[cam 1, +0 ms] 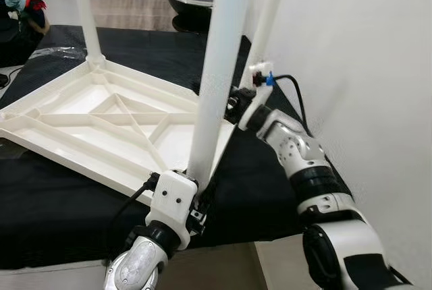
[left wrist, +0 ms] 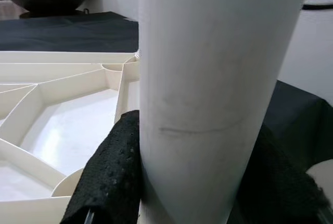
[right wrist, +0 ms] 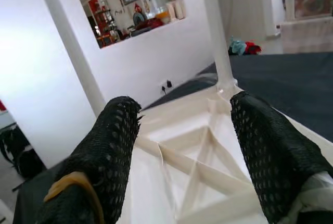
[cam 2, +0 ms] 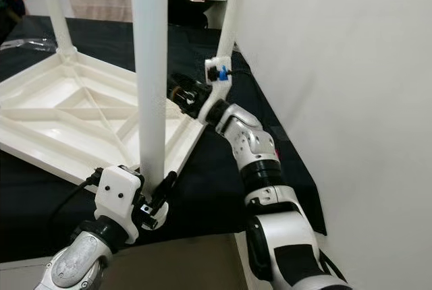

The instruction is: Building children table

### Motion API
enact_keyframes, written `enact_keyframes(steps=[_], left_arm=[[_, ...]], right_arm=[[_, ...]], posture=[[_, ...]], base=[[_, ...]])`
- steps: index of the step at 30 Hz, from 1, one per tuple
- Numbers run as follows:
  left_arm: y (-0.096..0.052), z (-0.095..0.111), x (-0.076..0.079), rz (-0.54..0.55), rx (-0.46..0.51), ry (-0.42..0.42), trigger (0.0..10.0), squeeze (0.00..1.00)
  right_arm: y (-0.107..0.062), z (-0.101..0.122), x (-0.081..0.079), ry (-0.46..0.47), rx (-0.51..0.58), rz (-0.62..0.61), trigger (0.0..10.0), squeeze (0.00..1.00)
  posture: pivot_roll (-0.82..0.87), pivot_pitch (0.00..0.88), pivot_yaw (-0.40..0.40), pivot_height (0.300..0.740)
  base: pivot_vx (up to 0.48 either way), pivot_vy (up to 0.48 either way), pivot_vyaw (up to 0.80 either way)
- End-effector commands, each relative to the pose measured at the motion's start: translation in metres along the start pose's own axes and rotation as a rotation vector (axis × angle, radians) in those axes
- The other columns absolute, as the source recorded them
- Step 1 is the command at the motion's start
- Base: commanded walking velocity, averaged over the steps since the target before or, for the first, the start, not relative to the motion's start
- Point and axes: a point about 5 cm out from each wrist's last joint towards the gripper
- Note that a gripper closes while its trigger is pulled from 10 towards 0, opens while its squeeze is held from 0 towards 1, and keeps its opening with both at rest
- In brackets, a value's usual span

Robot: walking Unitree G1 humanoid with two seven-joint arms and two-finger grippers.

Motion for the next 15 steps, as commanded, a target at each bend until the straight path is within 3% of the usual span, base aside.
enact_keyframes(steps=[1,8,11,15], left_arm=[[-0.001,0.008,0.022,-0.173,0.045,-0.111,0.0,0.0],[-0.01,0.015,0.028,-0.257,0.067,-0.166,0.0,0.0],[-0.014,0.018,0.028,-0.28,0.076,-0.198,0.0,0.0],[-0.017,0.021,0.028,-0.295,0.081,-0.213,0.0,0.0]], right_arm=[[0.005,0.003,0.004,0.003,0.033,-0.071,10.0,0.0],[0.021,0.013,0.011,-0.006,0.138,-0.291,10.0,0.0],[0.024,0.03,0.016,-0.064,0.226,-0.501,10.0,0.0],[0.034,0.036,0.009,-0.064,0.252,-0.499,10.0,0.0]], posture=[[0.06,0.11,-0.152,0.74],[0.08,0.115,-0.163,0.74],[0.08,0.12,-0.167,0.74],[0.08,0.128,-0.17,0.74]], base=[[0.0,0.0,0.0],[0.0,0.0,0.0],[0.0,0.0,0.0],[0.0,0.0,0.0]])
Point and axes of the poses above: a point about 5 cm out from each wrist's last joint towards the gripper, its own y axis pointing out of the wrist towards the gripper, its own z axis along the axis of the wrist's last joint, x = y × z, and after that the axes turned 8 degrees about y, right-handed
